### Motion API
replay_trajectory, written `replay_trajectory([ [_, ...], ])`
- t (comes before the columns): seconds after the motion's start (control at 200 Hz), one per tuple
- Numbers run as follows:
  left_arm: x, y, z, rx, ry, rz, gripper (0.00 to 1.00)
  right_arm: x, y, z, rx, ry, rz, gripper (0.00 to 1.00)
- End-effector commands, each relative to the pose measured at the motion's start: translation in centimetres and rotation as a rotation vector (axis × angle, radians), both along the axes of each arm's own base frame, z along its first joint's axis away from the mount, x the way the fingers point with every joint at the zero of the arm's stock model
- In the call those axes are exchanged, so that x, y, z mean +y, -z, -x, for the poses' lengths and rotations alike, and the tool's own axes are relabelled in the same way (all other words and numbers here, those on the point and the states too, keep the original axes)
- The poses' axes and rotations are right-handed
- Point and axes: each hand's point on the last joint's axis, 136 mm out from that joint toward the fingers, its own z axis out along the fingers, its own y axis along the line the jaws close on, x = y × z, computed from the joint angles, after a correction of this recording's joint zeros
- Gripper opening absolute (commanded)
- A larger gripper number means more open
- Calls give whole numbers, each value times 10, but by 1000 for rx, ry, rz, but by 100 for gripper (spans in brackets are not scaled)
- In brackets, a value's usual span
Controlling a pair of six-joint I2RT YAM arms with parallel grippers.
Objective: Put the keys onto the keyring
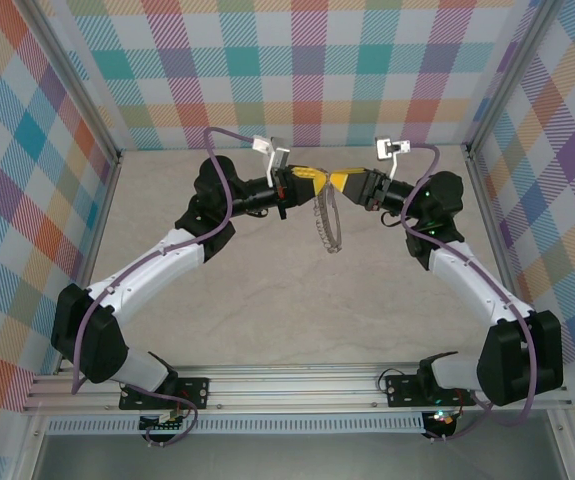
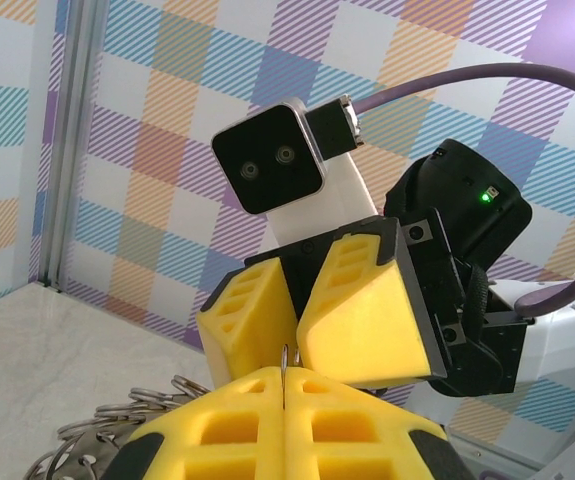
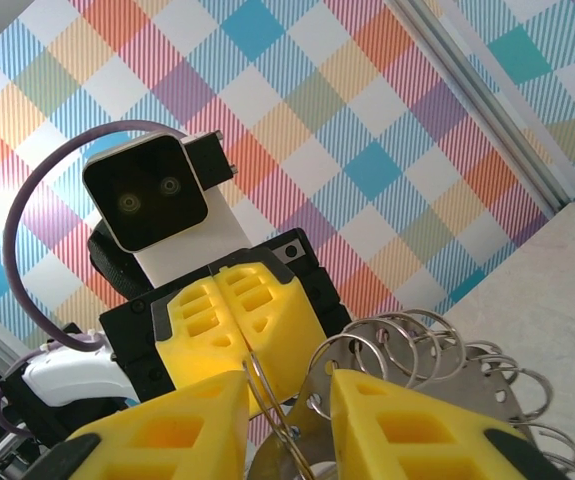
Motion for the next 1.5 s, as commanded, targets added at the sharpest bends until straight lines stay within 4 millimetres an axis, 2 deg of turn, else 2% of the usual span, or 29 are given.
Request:
replay_trajectory([
  [0.0, 4, -15, -2, -62, -8, 46, 0, 4, -4, 6, -33, -30, -5, 26],
  [0.14, 4, -15, -3, -61, -14, 46, 0, 6, -2, 8, -29, -40, -2, 18],
  [0.28, 5, -14, -5, -60, -24, 48, 0, 6, 2, 9, -25, -37, 8, 0],
  [0.425, 10, -14, -10, -53, -61, 40, 0, 5, 6, 8, -28, -18, 49, 0],
  [0.63, 35, -15, -20, -60, -148, -10, 0, 6, 8, 7, -30, -24, 145, 0],
  [0.72, 46, -14, -21, -64, -162, -41, 6, 8, 10, 6, -31, -32, 182, 0],
  [0.85, 57, -12, -19, -67, -142, -88, 24, 9, 13, 4, -35, -50, 219, 0],
  [0.91, 58, -12, -16, -67, -116, -112, 32, 9, 13, 5, -39, -68, 236, 0],
  [1.09, 60, -14, -10, -55, -42, -168, 47, 12, 15, 4, -55, -124, 269, 0],
  [1.205, 51, -6, -1, 2, 93, -241, 52, 14, 16, 9, -83, -198, 290, 0],
  [1.3, 46, 4, 4, 70, 186, -300, 53, 16, 16, 10, -82, -255, 295, 0],
  [1.345, 45, 2, 7, 77, 216, -309, 53, 17, 17, 10, -76, -271, 294, 0],
  [1.495, 39, 12, 1, 120, 259, -328, 51, 20, 17, 8, -68, -311, 278, 0],
])
